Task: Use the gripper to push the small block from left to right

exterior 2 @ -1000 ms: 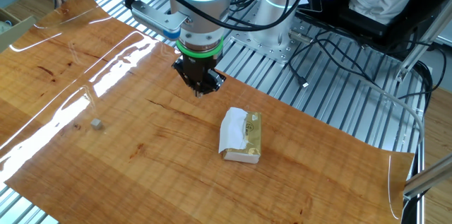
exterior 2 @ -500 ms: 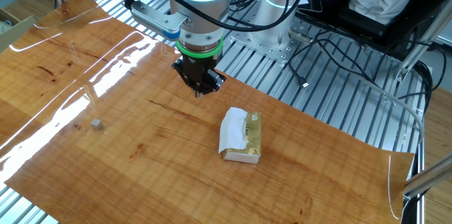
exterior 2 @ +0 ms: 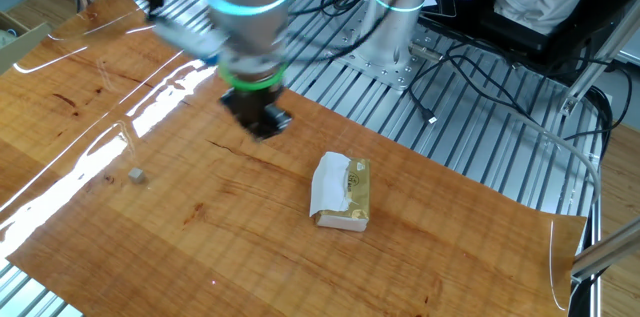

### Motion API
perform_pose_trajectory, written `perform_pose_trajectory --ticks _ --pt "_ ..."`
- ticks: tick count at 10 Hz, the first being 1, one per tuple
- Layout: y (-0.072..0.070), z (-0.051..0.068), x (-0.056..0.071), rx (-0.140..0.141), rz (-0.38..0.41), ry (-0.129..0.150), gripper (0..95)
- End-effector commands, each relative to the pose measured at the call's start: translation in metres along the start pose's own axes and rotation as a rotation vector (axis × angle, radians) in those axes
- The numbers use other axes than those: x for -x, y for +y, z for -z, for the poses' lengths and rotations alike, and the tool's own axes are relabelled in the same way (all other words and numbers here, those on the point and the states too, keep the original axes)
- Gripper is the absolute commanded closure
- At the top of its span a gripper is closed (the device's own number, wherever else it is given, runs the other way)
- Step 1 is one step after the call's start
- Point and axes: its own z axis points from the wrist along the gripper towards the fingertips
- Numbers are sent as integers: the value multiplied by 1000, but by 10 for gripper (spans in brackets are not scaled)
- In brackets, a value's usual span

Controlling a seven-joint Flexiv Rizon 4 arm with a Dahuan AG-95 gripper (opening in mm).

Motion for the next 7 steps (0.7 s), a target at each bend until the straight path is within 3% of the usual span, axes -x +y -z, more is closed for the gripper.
perform_pose_trajectory --ticks 1,4,7 --pt "-21 -17 9 -1 18 -8 950" --pt "-40 -21 2 -4 31 -28 950" --pt "-47 -21 8 -22 31 -40 950"
